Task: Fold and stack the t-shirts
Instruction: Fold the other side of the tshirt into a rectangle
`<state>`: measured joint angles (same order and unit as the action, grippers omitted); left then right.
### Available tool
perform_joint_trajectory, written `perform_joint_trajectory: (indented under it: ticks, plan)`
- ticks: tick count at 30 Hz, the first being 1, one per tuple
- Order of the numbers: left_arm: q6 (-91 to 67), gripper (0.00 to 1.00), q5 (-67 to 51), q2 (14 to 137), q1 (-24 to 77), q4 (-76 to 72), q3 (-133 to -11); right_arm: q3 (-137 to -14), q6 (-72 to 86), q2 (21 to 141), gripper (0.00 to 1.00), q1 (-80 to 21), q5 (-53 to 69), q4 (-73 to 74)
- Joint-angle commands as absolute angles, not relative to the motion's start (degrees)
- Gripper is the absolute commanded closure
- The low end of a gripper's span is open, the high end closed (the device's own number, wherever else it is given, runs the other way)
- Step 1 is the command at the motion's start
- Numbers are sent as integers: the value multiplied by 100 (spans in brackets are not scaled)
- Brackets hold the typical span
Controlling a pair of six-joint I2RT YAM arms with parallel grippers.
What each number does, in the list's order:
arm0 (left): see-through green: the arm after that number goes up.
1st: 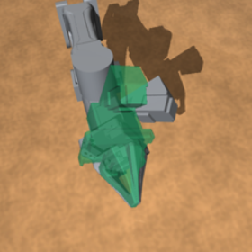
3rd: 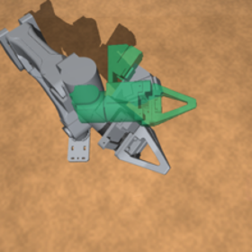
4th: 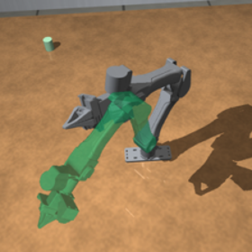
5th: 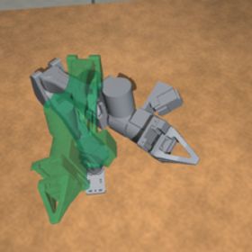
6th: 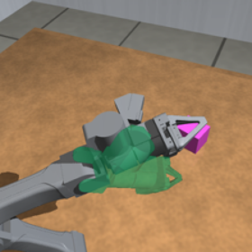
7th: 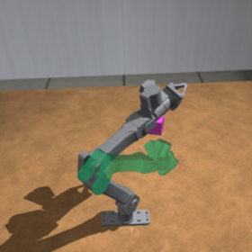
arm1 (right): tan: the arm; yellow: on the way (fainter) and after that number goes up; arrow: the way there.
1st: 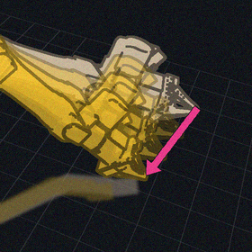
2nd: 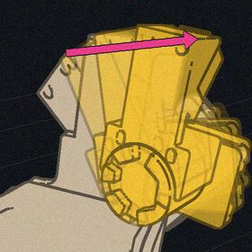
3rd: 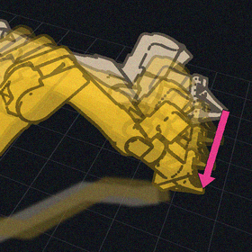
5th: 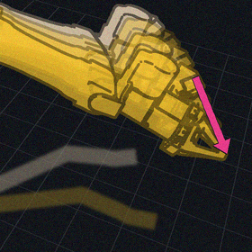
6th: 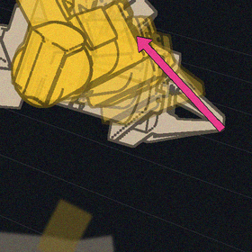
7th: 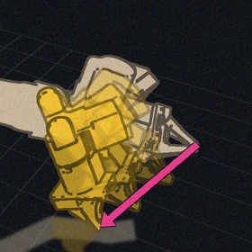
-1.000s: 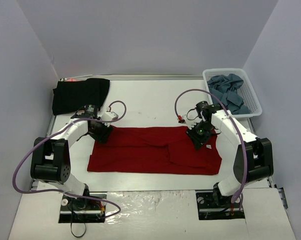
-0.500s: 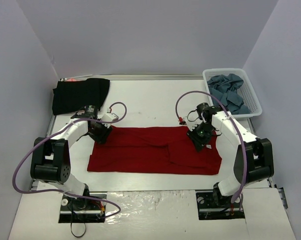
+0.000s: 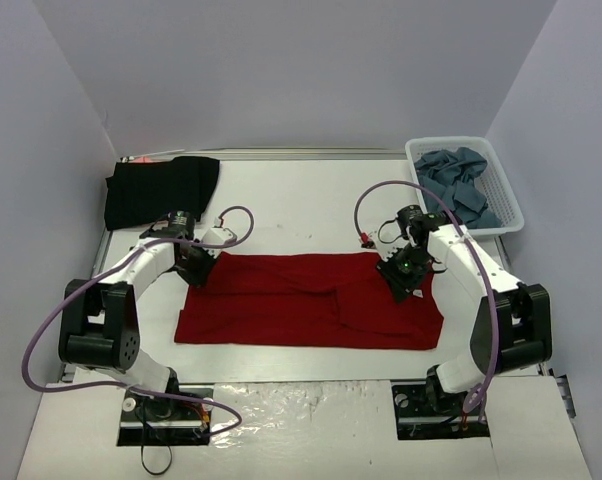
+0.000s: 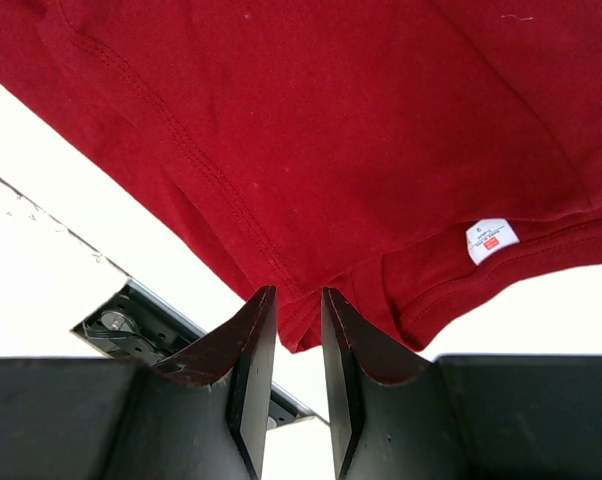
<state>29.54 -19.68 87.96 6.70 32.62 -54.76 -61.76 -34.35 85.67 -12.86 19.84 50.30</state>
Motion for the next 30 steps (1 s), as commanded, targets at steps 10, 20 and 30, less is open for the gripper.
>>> perform_joint_trajectory:
  ticks: [10, 20, 30]
  plan:
    - [3313, 98, -2101, 8156, 686, 3709, -5361, -6064, -3419, 8183, 81, -1178, 1925, 5247]
    - [3849, 98, -1891, 7989, 703, 3841, -5203, -5977, -3428, 8138, 80, -1116, 1863, 5238]
    - [4008, 98, -1670, 7787, 703, 3700, -4966, -5941, -3384, 8209, 80, -1090, 1828, 5177]
